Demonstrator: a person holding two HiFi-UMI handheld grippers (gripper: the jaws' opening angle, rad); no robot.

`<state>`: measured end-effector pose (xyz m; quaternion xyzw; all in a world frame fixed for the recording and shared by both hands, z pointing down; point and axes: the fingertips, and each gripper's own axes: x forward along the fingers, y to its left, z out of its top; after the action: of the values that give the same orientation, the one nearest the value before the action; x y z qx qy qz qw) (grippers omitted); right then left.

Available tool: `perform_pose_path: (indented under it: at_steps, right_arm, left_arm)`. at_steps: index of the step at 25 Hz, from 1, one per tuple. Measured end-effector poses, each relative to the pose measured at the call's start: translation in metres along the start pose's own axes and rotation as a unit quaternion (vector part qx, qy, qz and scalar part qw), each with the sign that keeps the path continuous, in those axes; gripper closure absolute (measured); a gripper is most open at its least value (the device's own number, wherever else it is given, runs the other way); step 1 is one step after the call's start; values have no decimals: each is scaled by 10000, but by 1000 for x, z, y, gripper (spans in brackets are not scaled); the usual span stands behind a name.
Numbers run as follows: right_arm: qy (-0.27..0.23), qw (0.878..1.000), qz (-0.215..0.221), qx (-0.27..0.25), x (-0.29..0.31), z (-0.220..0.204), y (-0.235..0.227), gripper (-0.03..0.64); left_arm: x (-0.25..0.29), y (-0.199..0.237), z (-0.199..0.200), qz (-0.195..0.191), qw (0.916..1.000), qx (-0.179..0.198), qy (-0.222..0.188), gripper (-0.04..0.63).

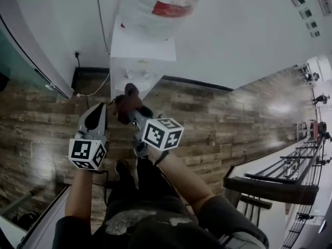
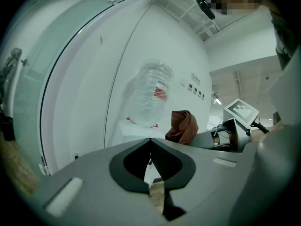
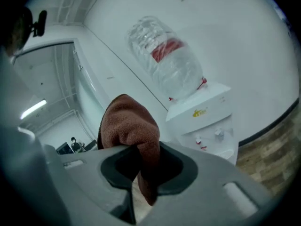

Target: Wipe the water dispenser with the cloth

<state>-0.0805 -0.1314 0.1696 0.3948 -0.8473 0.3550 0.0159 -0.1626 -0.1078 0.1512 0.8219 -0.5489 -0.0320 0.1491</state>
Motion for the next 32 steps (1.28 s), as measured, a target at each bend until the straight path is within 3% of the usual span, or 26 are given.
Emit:
perform_pose_path:
  at_steps: [7, 12, 18, 28, 32]
  right_arm:
    - [-418, 9972, -11, -622, -91, -6, 6, 552]
    - [-575, 9968, -48, -547, -155, -27, 0, 552]
    - [-695, 9956, -7, -635, -242, -59, 3, 552]
    - [-837, 9933, -300, -745, -400, -125, -5, 552]
    - [-728, 9939, -210, -797, -436, -148, -6, 552]
  left_arm:
    - [-34, -69, 15, -300, 9986, 420, -106, 577]
    - [-71, -120, 0, -492, 9972, 559, 31, 577]
    - [-127, -176, -27, -368, 9963, 738, 224, 577]
    - [-214, -293, -64, -398, 9974, 579, 142, 577]
    - [-240, -325, -75, -371, 9974, 592, 155, 577]
